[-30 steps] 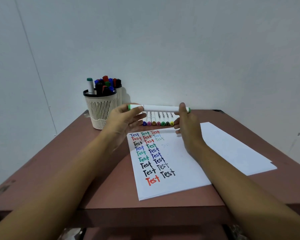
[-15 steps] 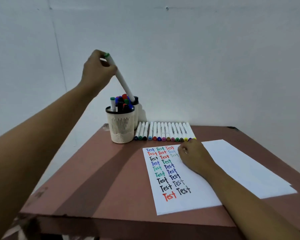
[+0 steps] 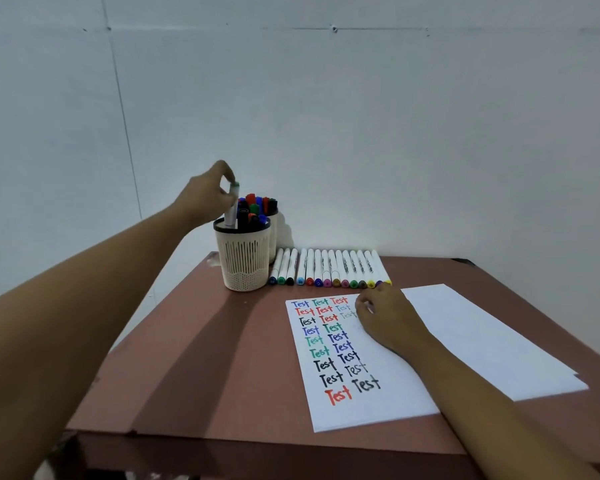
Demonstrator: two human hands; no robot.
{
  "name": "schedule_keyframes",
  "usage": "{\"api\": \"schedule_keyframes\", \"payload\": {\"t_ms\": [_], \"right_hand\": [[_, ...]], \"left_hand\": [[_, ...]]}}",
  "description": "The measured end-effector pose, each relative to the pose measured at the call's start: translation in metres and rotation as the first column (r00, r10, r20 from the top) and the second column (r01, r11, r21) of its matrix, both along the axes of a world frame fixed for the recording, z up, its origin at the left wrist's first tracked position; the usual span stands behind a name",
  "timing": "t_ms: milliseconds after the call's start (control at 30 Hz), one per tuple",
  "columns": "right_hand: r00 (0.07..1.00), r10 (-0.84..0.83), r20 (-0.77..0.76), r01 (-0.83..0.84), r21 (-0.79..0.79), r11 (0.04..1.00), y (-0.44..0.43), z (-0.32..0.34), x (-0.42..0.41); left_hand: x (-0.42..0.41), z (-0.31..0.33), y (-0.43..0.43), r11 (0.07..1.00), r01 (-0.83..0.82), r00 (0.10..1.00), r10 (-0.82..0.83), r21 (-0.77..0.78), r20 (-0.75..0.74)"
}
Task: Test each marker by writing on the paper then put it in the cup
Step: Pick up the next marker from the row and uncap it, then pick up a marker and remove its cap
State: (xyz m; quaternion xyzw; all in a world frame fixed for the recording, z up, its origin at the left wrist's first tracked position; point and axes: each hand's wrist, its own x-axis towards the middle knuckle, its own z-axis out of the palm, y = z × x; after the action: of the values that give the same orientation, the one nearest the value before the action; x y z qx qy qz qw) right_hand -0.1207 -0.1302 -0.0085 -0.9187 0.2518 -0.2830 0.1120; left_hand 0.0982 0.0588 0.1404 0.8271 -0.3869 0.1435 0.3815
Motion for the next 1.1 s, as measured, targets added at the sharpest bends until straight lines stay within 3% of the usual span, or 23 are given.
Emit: {"api": "schedule_keyframes", "payload": {"t_ms": [233,333,500,600,700,800,933,1033,1100], "right_hand": [[1.0,0.017,0.022,-0.016,-0.008,1.0,-0.002,-0.001,0.002],[0.999,0.017,0.032,-0.017,-0.008,1.0,-0.002,-0.001,0.001],[0.999,0.013,0.032,-0.013,-0.019,1.0,-0.002,-0.001,0.001],[0.999,0.013,0.031,-0.012,-0.028,1.0,-0.002,-0.001,0.002],[1.0,0.006,0.029,-0.005,-0.041,0.999,-0.002,-0.002,0.003],[1.0,0.004,0.004,-0.003,-0.061,0.998,-0.002,-0.002,0.003],[0.99,0.015,-0.139,-0.03,-0.106,0.994,-0.003,0.003,0.001],[0.972,0.054,-0.228,-0.053,0.008,0.999,-0.009,0.012,0.0],[0.979,0.052,-0.197,-0.024,0.143,0.989,-0.018,0.019,0.002]], "left_hand": [[0.003,-0.016,-0.005,0.993,-0.053,0.998,0.054,0.102,-0.011],[-0.005,-0.018,-0.008,0.996,-0.059,0.998,0.058,0.067,0.017],[-0.034,-0.036,-0.017,0.985,-0.015,0.943,0.072,-0.174,0.325],[-0.063,-0.062,-0.03,0.979,0.111,0.919,-0.036,-0.171,0.393],[-0.078,-0.093,-0.044,0.984,0.176,0.931,-0.154,-0.035,0.332],[-0.079,-0.121,-0.05,0.966,0.224,0.96,-0.241,0.126,0.145],[-0.073,-0.137,-0.051,0.886,0.297,0.952,-0.303,0.355,-0.04],[-0.071,-0.139,-0.054,0.852,0.291,0.955,-0.288,0.435,-0.076],[-0.07,-0.14,-0.055,0.845,0.286,0.956,-0.286,0.451,-0.07]]}}
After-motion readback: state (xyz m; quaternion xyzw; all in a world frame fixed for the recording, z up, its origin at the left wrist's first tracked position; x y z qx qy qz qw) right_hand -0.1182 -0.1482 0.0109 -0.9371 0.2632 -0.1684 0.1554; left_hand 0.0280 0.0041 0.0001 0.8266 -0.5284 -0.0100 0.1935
